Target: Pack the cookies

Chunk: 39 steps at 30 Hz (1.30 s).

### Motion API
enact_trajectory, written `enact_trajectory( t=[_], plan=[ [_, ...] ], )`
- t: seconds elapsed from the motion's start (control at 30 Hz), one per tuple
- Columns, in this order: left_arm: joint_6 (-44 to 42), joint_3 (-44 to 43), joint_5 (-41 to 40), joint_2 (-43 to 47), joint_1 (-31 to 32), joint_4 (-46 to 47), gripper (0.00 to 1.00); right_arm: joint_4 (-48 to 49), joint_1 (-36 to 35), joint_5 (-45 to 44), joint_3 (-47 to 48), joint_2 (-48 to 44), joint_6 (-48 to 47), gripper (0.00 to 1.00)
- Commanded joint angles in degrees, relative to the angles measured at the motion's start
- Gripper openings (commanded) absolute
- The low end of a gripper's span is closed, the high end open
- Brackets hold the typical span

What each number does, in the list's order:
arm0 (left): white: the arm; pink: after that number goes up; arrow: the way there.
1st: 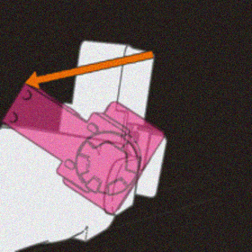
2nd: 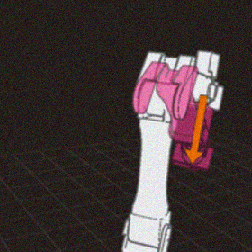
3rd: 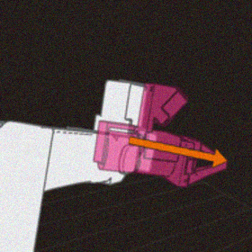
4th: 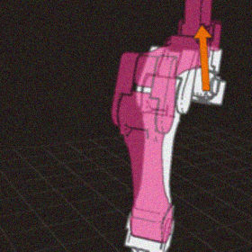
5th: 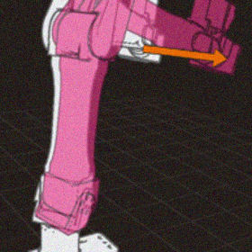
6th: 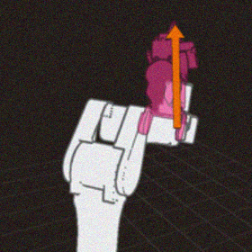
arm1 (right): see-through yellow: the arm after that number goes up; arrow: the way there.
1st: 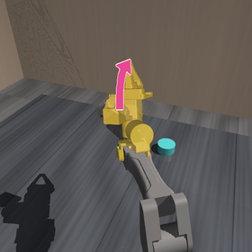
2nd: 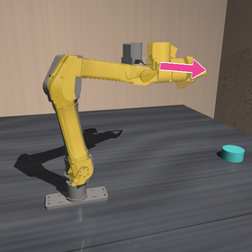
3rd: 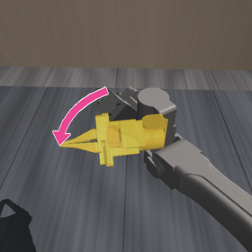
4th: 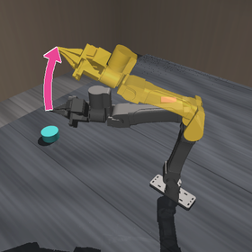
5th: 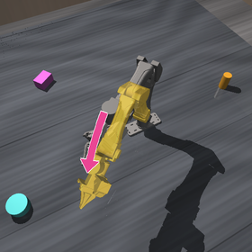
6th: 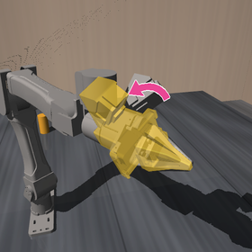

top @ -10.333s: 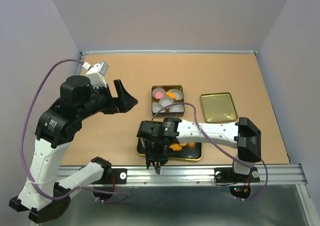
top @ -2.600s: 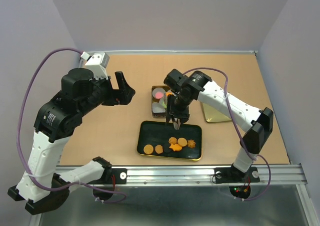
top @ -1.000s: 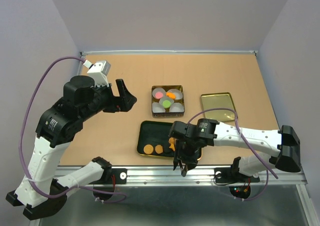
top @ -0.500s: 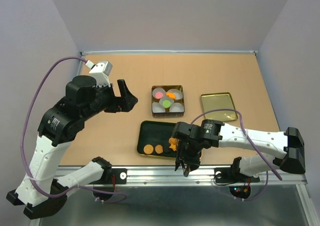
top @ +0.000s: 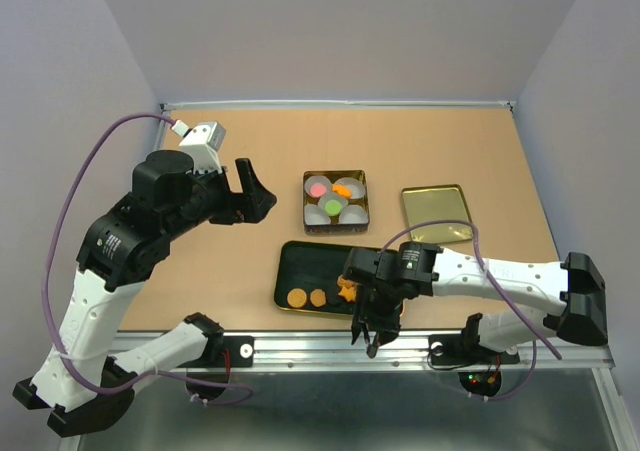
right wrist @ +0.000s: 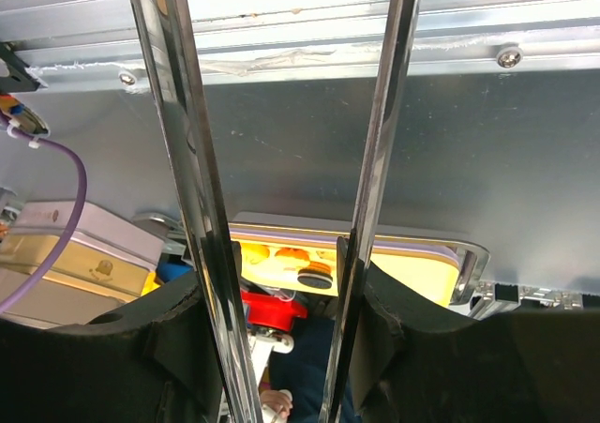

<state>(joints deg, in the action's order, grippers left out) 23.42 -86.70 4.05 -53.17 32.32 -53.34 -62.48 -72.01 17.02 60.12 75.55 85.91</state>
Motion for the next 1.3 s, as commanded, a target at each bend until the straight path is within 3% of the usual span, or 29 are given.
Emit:
enact_trajectory(
  t=[0.0,0.33,0.73,1.27],
  plan=[
    [-0.7,0.8,0.4,0.0,0.2,2.3,0.99,1.7,-0.5,0.3,-0.7,1.4,-0.1,0.5],
    [-1.4,0.4,0.4,-0.5,0.2,2.5,0.99,3.6,-0.5,0.7,0.3,5.1,-2.0,0.49],
    [-2.3,-0.2,0.0,-0.7,0.2,2.4,0.99,3.6,-0.5,0.6,1.9,5.0,-1.4,0.41],
    [-2.7,-0.8,0.4,-1.0,0.3,2.5,0.99,-10.2,2.2,-11.3,27.7,12.4,-5.0,0.41]
  ],
)
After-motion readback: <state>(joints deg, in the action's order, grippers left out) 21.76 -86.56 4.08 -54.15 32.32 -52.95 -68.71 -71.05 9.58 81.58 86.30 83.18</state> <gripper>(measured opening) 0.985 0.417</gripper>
